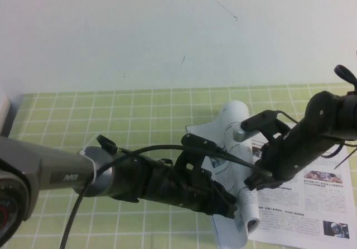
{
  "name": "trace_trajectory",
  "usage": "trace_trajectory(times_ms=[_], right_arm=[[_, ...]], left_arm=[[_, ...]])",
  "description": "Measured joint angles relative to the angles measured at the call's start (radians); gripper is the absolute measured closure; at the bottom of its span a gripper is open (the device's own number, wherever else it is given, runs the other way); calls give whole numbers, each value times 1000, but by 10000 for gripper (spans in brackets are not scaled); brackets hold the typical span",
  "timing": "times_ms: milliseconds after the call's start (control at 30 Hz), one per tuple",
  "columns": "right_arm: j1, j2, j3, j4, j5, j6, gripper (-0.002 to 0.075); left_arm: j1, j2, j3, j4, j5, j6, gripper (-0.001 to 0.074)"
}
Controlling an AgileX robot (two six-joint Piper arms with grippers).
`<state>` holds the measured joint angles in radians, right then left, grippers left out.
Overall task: Close book
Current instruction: 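Close the open booklet and leave it lying on the table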
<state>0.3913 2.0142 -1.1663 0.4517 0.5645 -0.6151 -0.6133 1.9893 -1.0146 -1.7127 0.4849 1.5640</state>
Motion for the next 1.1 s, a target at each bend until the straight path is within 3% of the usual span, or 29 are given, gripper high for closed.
trace_trajectory(times_ms=[400,600,733,867,1100], right_arm=[[-19,-257,37,-213,62,140,729],[-26,-354,42,-496,131,384,729],[-84,-307,86,-628,112,477,729],[-175,-218,110,-600,59,472,729],[-276,-100,103,-418,62,291,729]], left_arm=[[-7,9,-67,15,28,2,738],[-11,9,-106,13,35,2,738],[-13,9,-131,11,36,2,738],[-15,9,-134,9,32,2,738],[-15,9,-138,7,-35,2,738]])
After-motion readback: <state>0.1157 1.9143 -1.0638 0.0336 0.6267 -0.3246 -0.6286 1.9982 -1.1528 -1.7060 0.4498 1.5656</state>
